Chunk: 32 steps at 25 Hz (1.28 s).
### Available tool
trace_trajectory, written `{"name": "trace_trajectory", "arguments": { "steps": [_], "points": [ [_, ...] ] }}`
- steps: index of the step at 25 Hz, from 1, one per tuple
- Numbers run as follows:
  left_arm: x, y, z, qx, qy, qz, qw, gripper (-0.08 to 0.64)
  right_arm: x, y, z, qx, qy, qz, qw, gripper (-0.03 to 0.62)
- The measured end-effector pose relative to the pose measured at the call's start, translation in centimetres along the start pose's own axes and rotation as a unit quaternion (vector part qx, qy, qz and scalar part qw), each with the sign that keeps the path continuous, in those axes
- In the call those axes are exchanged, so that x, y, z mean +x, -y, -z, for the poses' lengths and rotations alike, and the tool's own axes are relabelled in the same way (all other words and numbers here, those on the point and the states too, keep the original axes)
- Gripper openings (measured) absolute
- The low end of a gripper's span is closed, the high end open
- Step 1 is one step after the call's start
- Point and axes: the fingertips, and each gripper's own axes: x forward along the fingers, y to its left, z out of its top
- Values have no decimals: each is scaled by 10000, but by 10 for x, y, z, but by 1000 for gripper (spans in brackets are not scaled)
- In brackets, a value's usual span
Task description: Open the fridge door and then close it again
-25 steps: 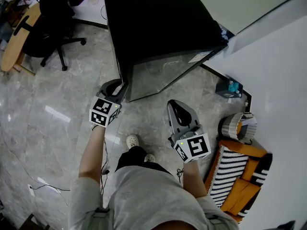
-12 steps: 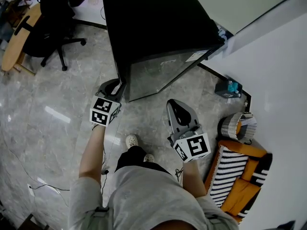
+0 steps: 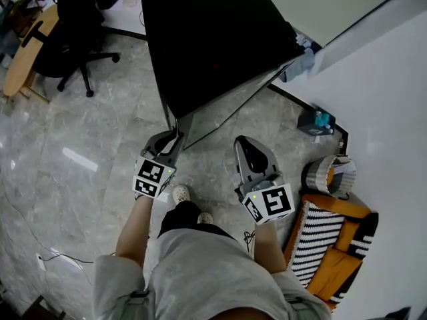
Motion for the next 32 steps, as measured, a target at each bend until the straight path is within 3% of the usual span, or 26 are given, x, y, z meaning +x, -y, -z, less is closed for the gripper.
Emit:
{"name": "trace_trajectory", "arguments": {
  "steps": [15,25,32],
  "points": [
    [-9,84,13,-116,0,-585,9982,48,-76,15,-6,-24,148,210,9997,26],
    [-7,114,15,-127,-6,-593,9982,37,-100,18,-6,-38,177,257,9995,26],
    [-7,111,15,-104,-21,-607,9981,37,-101,20,-9,-49,227,253,9994,26]
  ]
}}
